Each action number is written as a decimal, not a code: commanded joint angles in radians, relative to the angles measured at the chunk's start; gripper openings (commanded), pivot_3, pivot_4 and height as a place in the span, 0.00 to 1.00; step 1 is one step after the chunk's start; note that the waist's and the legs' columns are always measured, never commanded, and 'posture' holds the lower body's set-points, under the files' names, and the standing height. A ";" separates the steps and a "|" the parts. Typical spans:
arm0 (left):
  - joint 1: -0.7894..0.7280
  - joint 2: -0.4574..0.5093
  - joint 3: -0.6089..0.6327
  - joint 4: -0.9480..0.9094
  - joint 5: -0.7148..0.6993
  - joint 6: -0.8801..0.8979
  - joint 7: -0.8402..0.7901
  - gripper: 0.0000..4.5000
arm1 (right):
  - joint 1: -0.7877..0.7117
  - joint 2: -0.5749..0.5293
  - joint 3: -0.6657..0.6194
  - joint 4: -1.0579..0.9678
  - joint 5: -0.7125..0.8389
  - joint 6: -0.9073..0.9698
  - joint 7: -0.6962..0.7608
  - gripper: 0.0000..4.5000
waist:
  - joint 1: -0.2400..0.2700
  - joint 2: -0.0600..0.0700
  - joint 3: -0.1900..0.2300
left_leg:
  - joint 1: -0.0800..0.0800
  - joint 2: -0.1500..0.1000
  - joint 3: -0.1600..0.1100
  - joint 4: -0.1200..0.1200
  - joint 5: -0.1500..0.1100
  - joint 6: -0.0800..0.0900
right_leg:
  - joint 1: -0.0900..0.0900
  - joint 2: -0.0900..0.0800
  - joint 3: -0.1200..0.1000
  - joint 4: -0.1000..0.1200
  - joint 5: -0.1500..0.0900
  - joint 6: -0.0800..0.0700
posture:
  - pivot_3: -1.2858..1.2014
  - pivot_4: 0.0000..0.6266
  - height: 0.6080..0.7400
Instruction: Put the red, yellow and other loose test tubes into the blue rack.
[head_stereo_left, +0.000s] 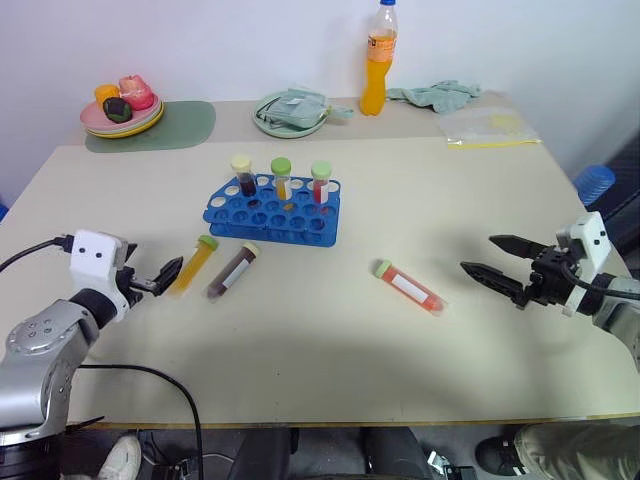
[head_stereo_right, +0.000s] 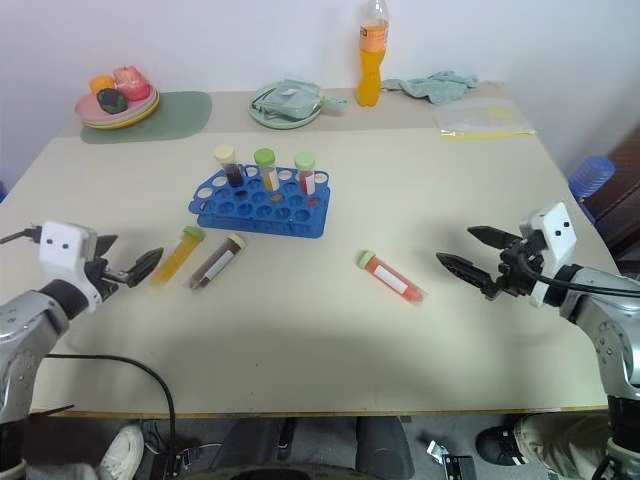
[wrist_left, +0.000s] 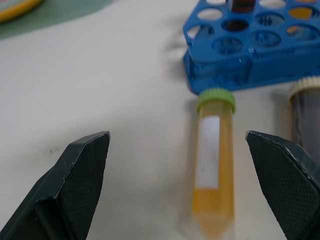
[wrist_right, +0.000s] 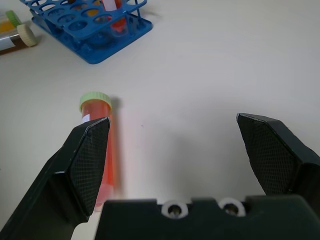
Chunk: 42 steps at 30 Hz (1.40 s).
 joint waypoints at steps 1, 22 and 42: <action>0.005 0.001 0.035 -0.045 -0.011 0.005 0.009 1.00 | -0.012 -0.008 -0.004 -0.006 -0.001 -0.012 0.003 1.00 | 0.000 0.000 0.000 | 0.000 0.000 0.000 0.000 0.000 0.000 | 0.000 0.000 0.000 0.000 0.000 0.000 | 0.52 0.24 1.00; -0.078 -0.023 -0.009 -0.050 -0.052 -0.019 -0.039 1.00 | -0.048 -0.014 0.061 -0.136 -0.020 0.122 -0.131 1.00 | 0.000 0.000 0.000 | 0.000 0.000 0.000 0.000 0.000 0.000 | 0.000 0.000 0.000 -0.001 0.000 0.000 | 0.52 0.24 1.00; -0.109 0.048 -0.227 -0.122 -0.047 -0.085 -0.268 1.00 | -0.230 -0.133 0.174 -0.394 0.103 0.580 -0.240 1.00 | 0.000 0.000 0.000 | -0.001 0.000 0.000 0.000 0.000 0.000 | 0.000 0.000 0.000 -0.002 0.000 0.000 | 0.52 0.24 1.00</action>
